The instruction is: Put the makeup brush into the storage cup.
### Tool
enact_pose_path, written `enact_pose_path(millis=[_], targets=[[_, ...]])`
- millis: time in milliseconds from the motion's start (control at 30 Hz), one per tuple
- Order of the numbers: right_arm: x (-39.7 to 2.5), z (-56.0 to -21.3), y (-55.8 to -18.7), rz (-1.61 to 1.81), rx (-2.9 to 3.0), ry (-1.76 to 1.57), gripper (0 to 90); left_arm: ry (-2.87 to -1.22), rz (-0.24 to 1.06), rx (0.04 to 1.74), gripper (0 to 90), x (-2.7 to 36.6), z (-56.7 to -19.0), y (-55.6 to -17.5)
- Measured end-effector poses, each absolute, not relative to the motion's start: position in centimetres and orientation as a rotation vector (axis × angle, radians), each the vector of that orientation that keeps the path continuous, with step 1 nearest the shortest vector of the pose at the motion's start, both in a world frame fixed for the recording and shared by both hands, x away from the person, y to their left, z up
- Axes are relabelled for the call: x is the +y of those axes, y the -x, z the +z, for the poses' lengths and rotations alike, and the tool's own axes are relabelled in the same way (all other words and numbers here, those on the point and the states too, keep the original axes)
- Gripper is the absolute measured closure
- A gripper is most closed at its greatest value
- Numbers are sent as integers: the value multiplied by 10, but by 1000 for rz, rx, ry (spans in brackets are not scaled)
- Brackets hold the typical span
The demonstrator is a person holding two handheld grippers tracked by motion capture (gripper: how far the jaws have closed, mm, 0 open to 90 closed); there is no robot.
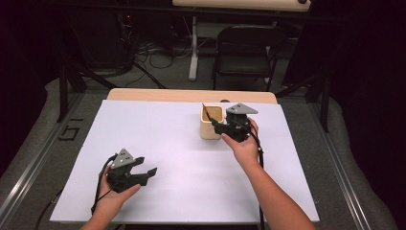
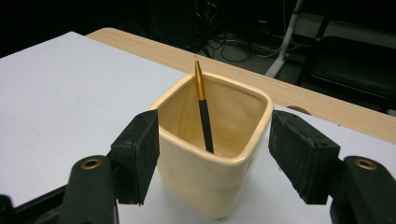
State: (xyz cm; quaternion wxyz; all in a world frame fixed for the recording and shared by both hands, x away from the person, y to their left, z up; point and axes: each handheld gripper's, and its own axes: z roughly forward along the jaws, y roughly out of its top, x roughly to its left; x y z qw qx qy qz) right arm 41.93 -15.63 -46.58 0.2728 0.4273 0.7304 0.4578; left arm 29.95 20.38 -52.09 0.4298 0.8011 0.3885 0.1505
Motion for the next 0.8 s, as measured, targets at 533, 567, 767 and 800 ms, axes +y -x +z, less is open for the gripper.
enact_pose_path(millis=[533, 567, 767, 800], targets=[[-191, -477, -365, 1286, 1952, -1127, 333, -1989, 377, 977, 333, 207, -520, -298], [-193, -479, -361, 1285, 1956, -1122, 332, -1988, 377, 977, 332, 207, -520, -298], [-206, -493, -337, 1282, 1947, -1126, 332, -1980, 385, 984, 333, 208, -519, -298], [-208, -495, -334, 1283, 1949, -1124, 331, -1981, 386, 984, 333, 208, -519, -298]])
